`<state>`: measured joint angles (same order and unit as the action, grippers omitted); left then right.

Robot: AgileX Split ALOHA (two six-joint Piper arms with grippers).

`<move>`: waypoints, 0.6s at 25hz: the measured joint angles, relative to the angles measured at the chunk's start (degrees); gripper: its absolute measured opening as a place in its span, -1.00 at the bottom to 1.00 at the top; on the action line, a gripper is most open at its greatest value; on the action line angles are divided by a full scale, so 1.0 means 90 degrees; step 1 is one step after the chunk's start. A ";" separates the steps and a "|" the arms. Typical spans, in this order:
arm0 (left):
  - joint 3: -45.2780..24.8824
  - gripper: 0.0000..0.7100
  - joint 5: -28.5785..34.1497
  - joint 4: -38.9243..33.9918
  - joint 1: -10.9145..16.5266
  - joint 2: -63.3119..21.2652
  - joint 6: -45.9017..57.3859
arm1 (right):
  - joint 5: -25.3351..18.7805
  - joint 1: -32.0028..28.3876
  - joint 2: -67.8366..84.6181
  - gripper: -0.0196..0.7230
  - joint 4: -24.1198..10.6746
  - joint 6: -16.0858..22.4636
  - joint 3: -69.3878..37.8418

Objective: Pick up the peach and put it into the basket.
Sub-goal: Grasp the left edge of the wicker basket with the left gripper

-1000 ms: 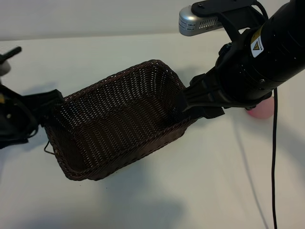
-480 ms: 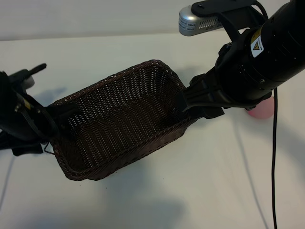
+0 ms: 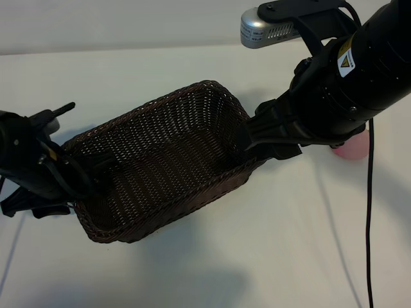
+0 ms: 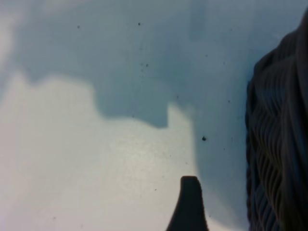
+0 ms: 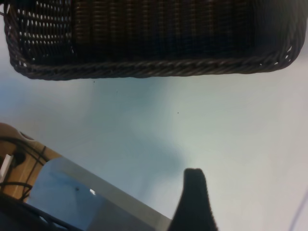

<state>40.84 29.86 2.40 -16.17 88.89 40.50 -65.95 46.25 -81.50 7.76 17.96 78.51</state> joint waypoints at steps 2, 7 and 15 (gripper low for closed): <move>0.0000 0.59 -0.0064 0.0097 0.0000 0.0118 -0.0090 | 0.0000 0.0000 0.0000 0.54 0.0013 0.0000 0.0000; 0.0000 0.59 -0.0233 0.0178 0.0006 0.0300 -0.0183 | 0.0008 0.0000 0.0000 0.54 0.0097 0.0000 0.0000; 0.0000 0.11 -0.0264 0.0182 0.0006 0.0300 -0.0183 | 0.0008 0.0000 0.0000 0.54 0.0118 0.0000 0.0000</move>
<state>40.84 27.48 4.04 -16.12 91.59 38.85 -65.88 46.25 -81.50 8.82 17.96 78.51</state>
